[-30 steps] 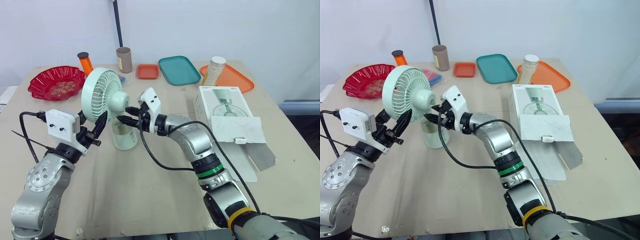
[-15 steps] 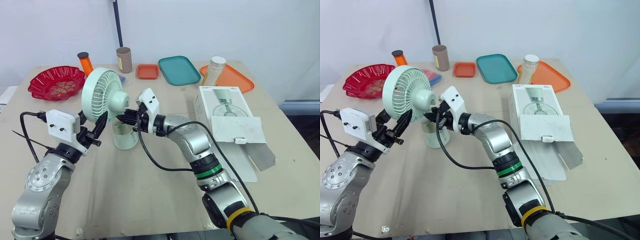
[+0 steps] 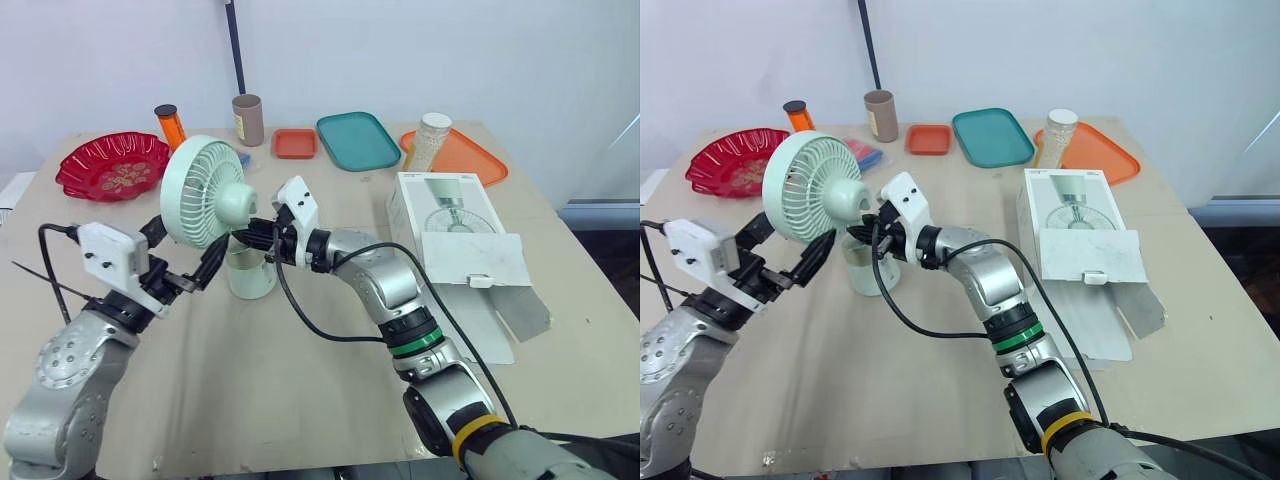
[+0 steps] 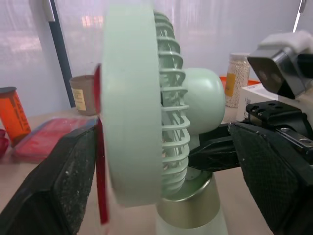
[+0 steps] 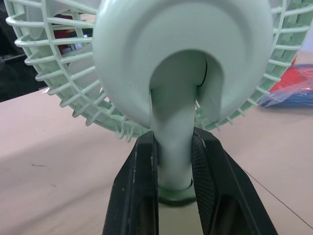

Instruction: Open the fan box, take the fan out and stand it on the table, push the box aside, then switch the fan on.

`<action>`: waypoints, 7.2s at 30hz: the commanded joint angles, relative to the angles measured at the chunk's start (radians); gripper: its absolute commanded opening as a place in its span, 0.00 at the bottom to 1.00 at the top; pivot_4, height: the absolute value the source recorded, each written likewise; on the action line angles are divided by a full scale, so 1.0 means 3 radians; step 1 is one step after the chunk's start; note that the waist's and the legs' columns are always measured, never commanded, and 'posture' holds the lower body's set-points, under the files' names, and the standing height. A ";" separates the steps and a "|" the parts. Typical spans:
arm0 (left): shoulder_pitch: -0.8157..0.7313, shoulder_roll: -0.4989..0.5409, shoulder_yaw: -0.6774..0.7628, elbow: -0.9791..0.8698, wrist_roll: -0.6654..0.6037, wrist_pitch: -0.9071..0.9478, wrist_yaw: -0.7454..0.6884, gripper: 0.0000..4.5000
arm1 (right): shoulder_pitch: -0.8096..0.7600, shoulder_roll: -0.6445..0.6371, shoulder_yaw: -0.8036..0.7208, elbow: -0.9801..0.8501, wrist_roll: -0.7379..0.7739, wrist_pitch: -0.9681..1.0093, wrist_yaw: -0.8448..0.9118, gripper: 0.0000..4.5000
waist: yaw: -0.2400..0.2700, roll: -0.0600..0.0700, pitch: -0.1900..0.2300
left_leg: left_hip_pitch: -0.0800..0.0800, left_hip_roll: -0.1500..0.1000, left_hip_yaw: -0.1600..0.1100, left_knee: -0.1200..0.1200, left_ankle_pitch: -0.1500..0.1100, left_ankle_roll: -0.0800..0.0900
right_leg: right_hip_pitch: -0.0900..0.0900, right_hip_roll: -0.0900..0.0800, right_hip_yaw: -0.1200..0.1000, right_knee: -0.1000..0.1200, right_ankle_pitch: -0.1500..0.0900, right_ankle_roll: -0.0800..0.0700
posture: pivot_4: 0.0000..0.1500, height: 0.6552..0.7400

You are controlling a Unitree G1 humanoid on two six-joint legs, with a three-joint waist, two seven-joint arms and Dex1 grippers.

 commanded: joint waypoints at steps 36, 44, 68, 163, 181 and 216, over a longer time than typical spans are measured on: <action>-0.0023 0.0779 -0.0532 0.1377 -0.0390 -0.0274 -0.2061 0.01 | 0.1131 -0.1386 -0.0279 -0.1808 0.0991 0.0132 0.1291 0.10 | -0.0001 0.0000 0.0000 | -0.0014 0.0001 0.0002 0.0002 0.0003 0.0002 | -0.0012 0.0000 -0.0004 -0.0002 0.0005 -0.0003 | 1.00 1.00; -0.0210 0.0650 -0.0778 0.1548 -0.0239 -0.0276 -0.2122 0.01 | 0.1252 -0.1482 -0.0264 -0.1968 0.1095 0.0169 0.1331 0.10 | 0.0002 0.0000 0.0000 | -0.0014 0.0001 0.0000 0.0003 0.0003 0.0002 | -0.0011 0.0000 -0.0005 -0.0001 0.0006 -0.0003 | 1.00 1.00; -0.0546 0.0308 -0.1458 0.1988 0.0377 -0.0562 -0.2360 0.01 | 0.1410 -0.1625 -0.0066 -0.2007 0.0897 -0.0067 0.1269 0.10 | 0.0000 0.0000 -0.0002 | -0.0012 0.0001 0.0000 0.0007 0.0004 0.0003 | -0.0008 0.0001 -0.0005 0.0001 0.0006 -0.0001 | 1.00 1.00; -0.0124 0.0861 -0.0511 0.1612 0.0027 -0.0236 -0.2370 0.01 | 0.1359 -0.1800 -0.0706 -0.2209 0.2052 0.0277 0.1535 0.10 | 0.0004 0.0001 0.0000 | 0.0021 0.0001 -0.0007 0.0004 -0.0001 0.0012 | 0.0030 0.0000 -0.0007 -0.0006 0.0002 0.0003 | 1.00 1.00; 0.0207 0.0685 -0.0156 0.1375 -0.0156 -0.0274 -0.1972 0.17 | 0.1178 -0.1830 -0.0720 -0.2178 0.2157 0.0371 0.1479 0.10 | 0.0006 0.0001 0.0000 | 0.0021 0.0001 -0.0005 0.0004 -0.0002 0.0012 | 0.0030 0.0000 -0.0007 -0.0006 0.0001 0.0003 | 1.00 1.00; 0.0814 0.0668 -0.0293 0.1026 0.0044 -0.0300 -0.1839 1.00 | -0.0193 -0.0377 -0.0240 0.0683 0.0405 -0.1115 0.0758 0.10 | -0.0006 0.0001 0.0001 | 0.0004 0.0003 0.0010 -0.0001 -0.0001 0.0008 | -0.0003 -0.0002 -0.0001 0.0001 0.0004 -0.0003 | 1.00 1.00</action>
